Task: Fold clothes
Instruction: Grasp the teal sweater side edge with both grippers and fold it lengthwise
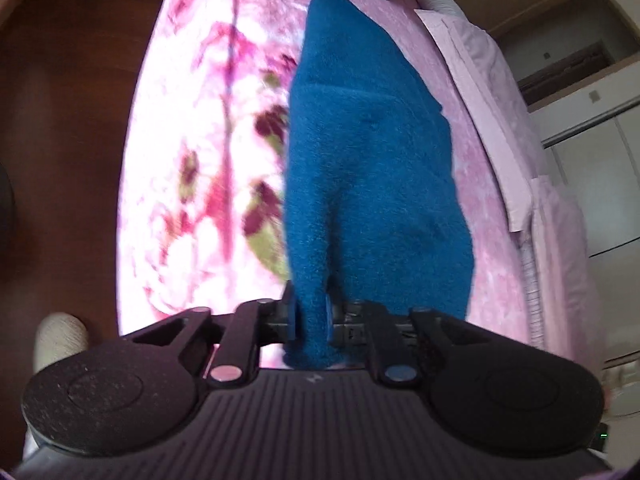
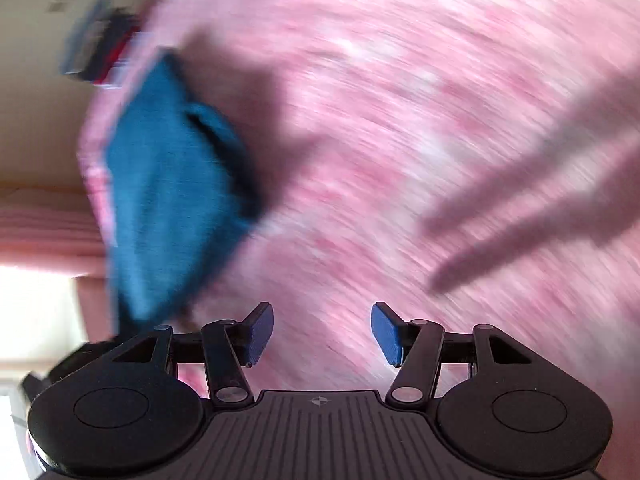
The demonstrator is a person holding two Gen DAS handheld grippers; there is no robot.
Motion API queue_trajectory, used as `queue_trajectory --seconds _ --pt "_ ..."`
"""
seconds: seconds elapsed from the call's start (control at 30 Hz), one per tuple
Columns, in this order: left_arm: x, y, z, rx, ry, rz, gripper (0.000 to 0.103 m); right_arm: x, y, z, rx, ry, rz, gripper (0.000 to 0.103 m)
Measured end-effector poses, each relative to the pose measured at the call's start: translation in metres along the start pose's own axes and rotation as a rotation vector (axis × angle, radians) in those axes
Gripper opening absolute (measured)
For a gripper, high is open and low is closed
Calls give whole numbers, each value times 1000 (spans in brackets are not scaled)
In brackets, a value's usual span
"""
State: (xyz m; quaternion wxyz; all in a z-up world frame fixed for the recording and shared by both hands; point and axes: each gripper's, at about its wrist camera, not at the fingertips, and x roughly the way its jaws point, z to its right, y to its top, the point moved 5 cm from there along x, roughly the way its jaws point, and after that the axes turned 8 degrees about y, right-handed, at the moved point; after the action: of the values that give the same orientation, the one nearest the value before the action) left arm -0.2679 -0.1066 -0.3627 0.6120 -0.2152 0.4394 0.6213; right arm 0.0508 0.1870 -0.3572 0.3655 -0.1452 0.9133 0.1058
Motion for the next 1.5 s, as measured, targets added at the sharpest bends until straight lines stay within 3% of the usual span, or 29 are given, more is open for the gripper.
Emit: queue_trajectory --seconds 0.07,0.27,0.3,0.33,0.37,0.4,0.5,0.63,0.67,0.7,0.73,0.77,0.83,0.9,0.93,0.97,1.0,1.03,1.17,1.23,1.3,1.33,1.4,1.43,1.5 --pt "7 -6 4 -19 -10 -4 32 12 15 -10 -39 49 23 58" --pt "10 -12 -13 -121 -23 -23 34 57 51 -34 -58 223 79 58" --pt "7 -12 -18 -132 -23 -22 34 64 52 -34 -42 219 87 47" --pt "4 -12 -21 -133 -28 -19 33 70 54 -35 -33 211 97 25" --pt "1 -12 -22 -130 -36 -15 32 71 55 -36 -56 188 115 8" --pt "-2 -11 -22 -120 -46 -11 32 70 56 -38 -81 172 134 8" --pt "-6 -12 -18 -78 -56 -14 32 47 51 -47 -149 180 201 7" --pt "0 -15 -23 -94 -51 -36 34 56 49 -24 -122 96 121 8" --pt "0 -13 -25 -111 -61 -29 36 61 49 -21 -111 96 87 14" --pt "-1 -11 -26 -129 -74 -19 38 61 52 -22 -115 106 90 34" --pt "-2 -8 -27 -143 -77 -6 43 61 55 -23 -117 116 93 48" --pt "-3 -5 -29 -155 -76 7 47 61 59 -23 -106 122 99 71" --pt "3 -1 -30 -164 -72 7 46 68 64 -21 -83 153 84 72" --pt "12 -1 -28 -151 -88 -13 40 81 68 -18 -57 196 50 71" --pt "18 -2 -26 -136 -90 -27 27 87 69 -17 -50 215 35 70" --pt "23 -4 -24 -116 -88 -43 14 91 68 -19 -70 222 30 63" --pt "27 -6 -22 -103 -94 -45 11 95 67 -20 -87 223 23 35" --pt "25 -6 -22 -100 -103 -39 9 100 67 -20 -86 230 4 22" --pt "6 -8 -22 -66 -139 -16 7 94 71 -26 -126 251 -21 12" --pt "-2 -12 -22 -26 -137 -22 7 83 67 -26 -125 270 -26 11" --pt "3 -19 -25 21 -86 -56 9 79 63 -23 -128 252 -52 12" --pt "8 -21 -26 48 -53 -67 17 85 61 -19 -138 231 -77 13" --pt "10 -18 -24 65 -25 -80 21 94 62 -15 -142 202 -112 32" --pt "9 -15 -23 69 -2 -80 29 93 66 -16 -129 204 -129 35" --pt "-3 -10 -15 111 117 -69 38 87 74 -19 -130 156 -131 41"
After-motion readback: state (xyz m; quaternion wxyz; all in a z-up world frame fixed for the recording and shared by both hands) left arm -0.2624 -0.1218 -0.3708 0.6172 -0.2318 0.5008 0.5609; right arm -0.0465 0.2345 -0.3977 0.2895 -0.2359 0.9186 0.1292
